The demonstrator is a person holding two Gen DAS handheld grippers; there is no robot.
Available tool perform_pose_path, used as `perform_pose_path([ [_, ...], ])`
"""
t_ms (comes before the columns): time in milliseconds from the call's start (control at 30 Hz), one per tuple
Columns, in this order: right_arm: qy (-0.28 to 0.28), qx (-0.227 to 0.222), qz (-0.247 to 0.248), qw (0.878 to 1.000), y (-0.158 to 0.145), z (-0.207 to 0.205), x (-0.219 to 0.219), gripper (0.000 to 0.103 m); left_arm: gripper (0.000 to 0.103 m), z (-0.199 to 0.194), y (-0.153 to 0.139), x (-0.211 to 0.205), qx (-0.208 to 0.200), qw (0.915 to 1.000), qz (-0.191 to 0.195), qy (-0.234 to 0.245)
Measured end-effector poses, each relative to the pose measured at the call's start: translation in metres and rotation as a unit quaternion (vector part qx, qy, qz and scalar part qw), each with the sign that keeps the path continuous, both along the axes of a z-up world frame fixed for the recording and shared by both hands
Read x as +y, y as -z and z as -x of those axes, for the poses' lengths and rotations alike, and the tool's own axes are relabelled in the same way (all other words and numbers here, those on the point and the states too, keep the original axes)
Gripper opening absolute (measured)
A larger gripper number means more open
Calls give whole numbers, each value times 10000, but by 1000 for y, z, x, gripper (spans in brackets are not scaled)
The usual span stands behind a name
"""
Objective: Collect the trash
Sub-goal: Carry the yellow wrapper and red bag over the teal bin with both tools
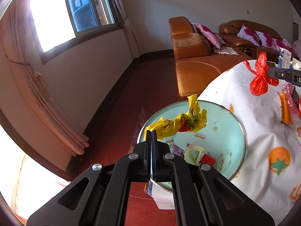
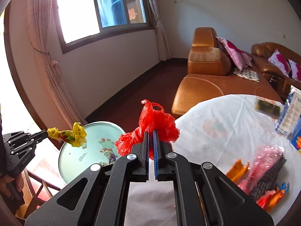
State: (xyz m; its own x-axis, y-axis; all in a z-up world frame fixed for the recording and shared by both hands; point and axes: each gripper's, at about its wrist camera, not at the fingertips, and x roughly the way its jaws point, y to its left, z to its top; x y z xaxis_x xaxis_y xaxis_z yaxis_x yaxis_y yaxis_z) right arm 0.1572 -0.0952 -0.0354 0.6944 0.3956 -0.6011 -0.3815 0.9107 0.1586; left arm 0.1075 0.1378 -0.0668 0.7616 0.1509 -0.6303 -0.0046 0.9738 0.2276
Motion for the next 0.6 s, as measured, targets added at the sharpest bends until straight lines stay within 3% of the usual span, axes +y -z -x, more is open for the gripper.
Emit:
perform_pose_path([
  [267,-316,81,174,9993,16,-15,40,5,0,-5,6,11,32,9993,-273,-264],
  [600,-542,137,350,9978,28,-21,67,5,0,-5,8,16,51,9993,-247,-273],
])
